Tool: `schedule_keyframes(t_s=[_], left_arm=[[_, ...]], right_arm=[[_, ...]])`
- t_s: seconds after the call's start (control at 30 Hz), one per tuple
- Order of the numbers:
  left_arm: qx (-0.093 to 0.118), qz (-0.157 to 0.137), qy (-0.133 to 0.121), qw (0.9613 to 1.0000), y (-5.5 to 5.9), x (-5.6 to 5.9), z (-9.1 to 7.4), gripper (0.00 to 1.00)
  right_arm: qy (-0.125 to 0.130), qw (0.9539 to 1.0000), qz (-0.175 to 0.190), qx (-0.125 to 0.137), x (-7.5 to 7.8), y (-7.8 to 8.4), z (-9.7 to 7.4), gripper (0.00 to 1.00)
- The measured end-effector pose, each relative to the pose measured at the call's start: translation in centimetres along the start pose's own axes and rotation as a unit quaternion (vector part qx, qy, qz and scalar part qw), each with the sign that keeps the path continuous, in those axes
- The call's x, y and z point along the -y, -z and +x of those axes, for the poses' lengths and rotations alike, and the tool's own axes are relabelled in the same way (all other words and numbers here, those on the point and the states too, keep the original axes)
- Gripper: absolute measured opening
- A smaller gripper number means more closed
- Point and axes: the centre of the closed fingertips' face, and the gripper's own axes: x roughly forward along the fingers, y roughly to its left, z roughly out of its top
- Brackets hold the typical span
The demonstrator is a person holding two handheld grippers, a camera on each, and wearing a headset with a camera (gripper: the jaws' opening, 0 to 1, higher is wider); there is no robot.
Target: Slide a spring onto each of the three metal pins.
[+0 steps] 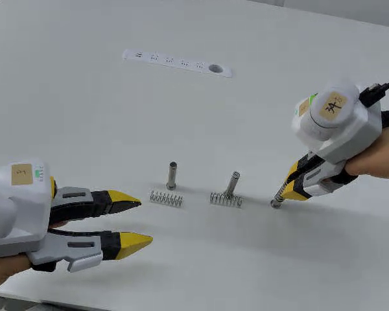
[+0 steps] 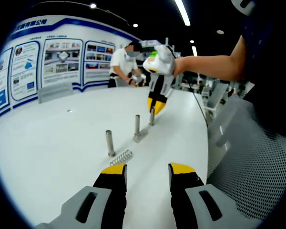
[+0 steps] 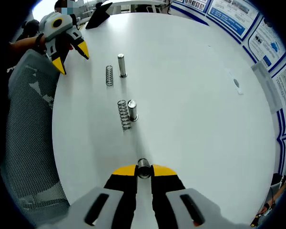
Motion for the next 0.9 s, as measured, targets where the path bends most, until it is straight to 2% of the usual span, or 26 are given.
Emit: schedule_keyframes(t_s=[0.2, 0.43, 0.7, 0.9], left_arm=[[0.003, -0.001, 0.000, 1.0000, -0.1, -0.1, 0.1, 0.36], [0.001, -0.002, 0.001, 1.0000, 0.0, -0.1, 0.1, 0.36], [0.002, 0.000, 0.001, 1.0000, -0.2, -0.2, 0.1, 0.35], [0.002, 0.001, 0.003, 1.0000, -0.2, 0.0, 0.2, 0.35]], right_arm=[[0.001, 1.0000, 0.002, -0.006, 0.0, 0.3, 1.0, 0.12], [-0.002, 1.0000, 0.007, 0.001, -0.2, 0.1, 1.2, 0.12], [-0.003, 0.9999, 0.006, 0.009, -0.5, -0.1, 1.0, 0.18], [0.015, 0.9996, -0.008, 0.022, -0.6, -1.0, -0.1, 0.22]])
